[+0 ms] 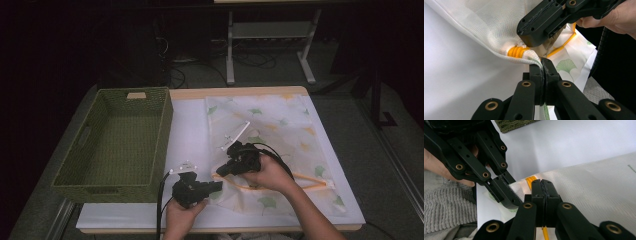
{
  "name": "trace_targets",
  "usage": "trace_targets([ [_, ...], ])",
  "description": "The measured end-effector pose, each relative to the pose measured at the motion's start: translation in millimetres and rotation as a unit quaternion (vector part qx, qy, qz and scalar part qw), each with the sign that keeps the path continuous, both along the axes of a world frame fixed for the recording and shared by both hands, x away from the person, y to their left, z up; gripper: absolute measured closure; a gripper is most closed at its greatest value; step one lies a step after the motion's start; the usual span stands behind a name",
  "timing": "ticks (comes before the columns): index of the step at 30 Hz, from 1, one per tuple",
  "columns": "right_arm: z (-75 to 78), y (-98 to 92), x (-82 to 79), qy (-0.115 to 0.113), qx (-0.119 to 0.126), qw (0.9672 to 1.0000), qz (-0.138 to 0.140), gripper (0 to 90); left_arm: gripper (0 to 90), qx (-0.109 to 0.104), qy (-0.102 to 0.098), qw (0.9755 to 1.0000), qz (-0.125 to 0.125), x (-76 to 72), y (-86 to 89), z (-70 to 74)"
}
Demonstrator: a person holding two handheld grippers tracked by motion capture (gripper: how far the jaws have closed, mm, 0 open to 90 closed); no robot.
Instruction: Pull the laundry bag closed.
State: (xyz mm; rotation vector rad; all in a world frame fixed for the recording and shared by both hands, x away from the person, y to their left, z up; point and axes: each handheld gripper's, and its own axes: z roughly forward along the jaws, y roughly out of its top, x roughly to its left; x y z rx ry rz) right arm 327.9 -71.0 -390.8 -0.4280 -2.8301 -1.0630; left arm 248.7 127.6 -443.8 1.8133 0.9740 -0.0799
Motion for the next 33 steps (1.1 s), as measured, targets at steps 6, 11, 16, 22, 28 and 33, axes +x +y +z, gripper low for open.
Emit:
trace_targets([
  [6,0.4,1.0,-0.5,0.013,-0.009,0.9999,-0.005,89.3,72.6,-0.011,0.036,0.9993,-0.002,5.8,2.4,-2.5],
  [11,1.0,2.4,-2.1,0.023,-0.021,0.9995,-0.008,89.5,77.9,-0.019,0.052,0.9985,0.007,10.7,3.2,-2.7],
  [16,-0.3,-2.0,-0.1,0.043,-0.021,0.9986,-0.021,89.8,88.7,-0.008,0.045,0.9989,0.012,7.1,4.0,-4.3],
  [22,-1.6,-5.5,-1.4,0.052,-0.027,0.9978,-0.031,90.0,89.0,-0.027,0.038,0.9981,0.041,4.0,12.3,-5.2],
  [28,-2.3,-7.1,-2.1,0.056,-0.029,0.9973,-0.038,90.0,89.0,-0.027,0.034,0.9978,0.05,2.8,13.9,-3.3],
  [33,-2.8,-9.2,-2.2,0.059,-0.028,0.997,-0.041,90.0,88.9,-0.025,0.032,0.9981,0.046,2.5,13.1,-3.1],
])
